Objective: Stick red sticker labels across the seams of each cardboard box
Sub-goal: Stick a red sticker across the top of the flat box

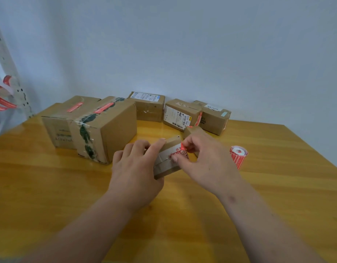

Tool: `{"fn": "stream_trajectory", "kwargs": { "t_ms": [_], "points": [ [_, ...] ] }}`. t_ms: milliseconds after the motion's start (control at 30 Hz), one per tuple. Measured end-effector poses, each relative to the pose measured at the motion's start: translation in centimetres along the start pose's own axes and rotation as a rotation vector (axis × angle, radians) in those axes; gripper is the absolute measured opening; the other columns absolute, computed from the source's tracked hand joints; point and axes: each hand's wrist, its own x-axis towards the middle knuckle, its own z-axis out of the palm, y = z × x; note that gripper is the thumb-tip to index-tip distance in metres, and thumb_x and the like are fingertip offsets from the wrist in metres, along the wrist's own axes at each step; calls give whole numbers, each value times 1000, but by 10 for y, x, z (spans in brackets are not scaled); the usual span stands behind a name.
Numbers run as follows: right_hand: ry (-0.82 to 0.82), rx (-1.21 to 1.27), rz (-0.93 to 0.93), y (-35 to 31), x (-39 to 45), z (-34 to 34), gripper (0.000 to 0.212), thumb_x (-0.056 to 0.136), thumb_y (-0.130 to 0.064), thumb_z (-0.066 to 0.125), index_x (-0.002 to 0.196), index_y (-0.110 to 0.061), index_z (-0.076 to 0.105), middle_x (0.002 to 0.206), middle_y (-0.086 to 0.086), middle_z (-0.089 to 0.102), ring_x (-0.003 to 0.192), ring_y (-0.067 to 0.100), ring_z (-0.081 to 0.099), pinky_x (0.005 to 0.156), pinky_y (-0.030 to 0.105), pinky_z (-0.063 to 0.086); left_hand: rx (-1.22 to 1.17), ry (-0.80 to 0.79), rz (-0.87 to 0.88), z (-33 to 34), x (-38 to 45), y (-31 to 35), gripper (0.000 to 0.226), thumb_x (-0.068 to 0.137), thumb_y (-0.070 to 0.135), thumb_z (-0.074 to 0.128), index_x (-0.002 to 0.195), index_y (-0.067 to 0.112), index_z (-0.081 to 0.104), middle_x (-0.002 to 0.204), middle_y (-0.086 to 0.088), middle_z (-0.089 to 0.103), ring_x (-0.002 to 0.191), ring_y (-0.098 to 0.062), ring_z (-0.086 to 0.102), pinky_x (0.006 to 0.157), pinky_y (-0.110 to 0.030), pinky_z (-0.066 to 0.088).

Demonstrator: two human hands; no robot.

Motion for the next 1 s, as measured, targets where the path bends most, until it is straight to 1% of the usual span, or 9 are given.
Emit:
{"fn": "stream_trajectory", "kwargs": {
  "t_ms": [133,233,400,533,600,667,867,933,1000],
  "points": [
    [74,-85,-46,-1,1,4,13,89,-35,63,86,-23,60,83,-8,62,74,11,55,64,31,47,36,27,16,2,1,-1,93,59,44,80,140,36,34,118,3,52,109,-24,51,89,-44,42],
    [95,-132,-92,-2,1,5,17,93,-33,56,86,-20,64,78,-5,64,68,13,56,60,33,48,41,21,21,0,2,-1,92,61,45,78,140,35,32,120,3,52,110,-24,51,90,-44,42],
    [215,-348,-190,-5,1,8,17,90,-25,59,76,-17,64,66,-4,62,58,17,57,58,28,43,20,-17,15,-3,2,2,91,67,49,73,141,38,22,124,5,49,114,-21,48,95,-41,40],
    [264,-364,-163,-9,0,9,19,90,-22,57,72,-18,56,61,-4,57,52,16,50,57,26,40,-30,-31,14,-5,4,6,89,70,52,69,143,39,19,126,7,46,116,-18,45,97,-38,38],
    [202,-312,-82,-10,2,8,19,92,-27,49,75,-20,51,65,-5,56,55,15,49,55,26,40,-52,-38,16,-4,4,6,89,71,53,68,143,39,18,128,8,44,118,-17,44,98,-37,37],
    [129,-194,22,-9,5,6,18,94,-28,47,78,-21,52,70,-5,57,62,15,53,56,32,44,-74,-41,20,-3,4,5,88,71,53,68,141,40,16,130,9,43,118,-16,44,98,-37,37],
    [95,202,253,-4,12,-6,22,91,-24,52,70,-24,53,66,-9,58,55,6,46,50,20,31,-167,-66,-6,-1,3,0,91,73,52,72,141,40,14,134,11,39,123,-13,41,102,-36,38],
    [118,340,317,-1,14,-7,19,91,-21,53,72,-19,58,69,-6,64,55,10,50,51,24,37,-199,-63,-9,-1,3,-1,92,73,52,74,142,39,14,134,11,38,123,-12,40,103,-35,38],
    [128,464,373,0,15,-7,18,91,-19,53,75,-14,60,78,1,71,63,18,62,54,34,51,-225,-59,-11,0,3,-1,92,74,51,74,142,39,14,135,12,38,122,-11,39,102,-33,39]
  ]
}}
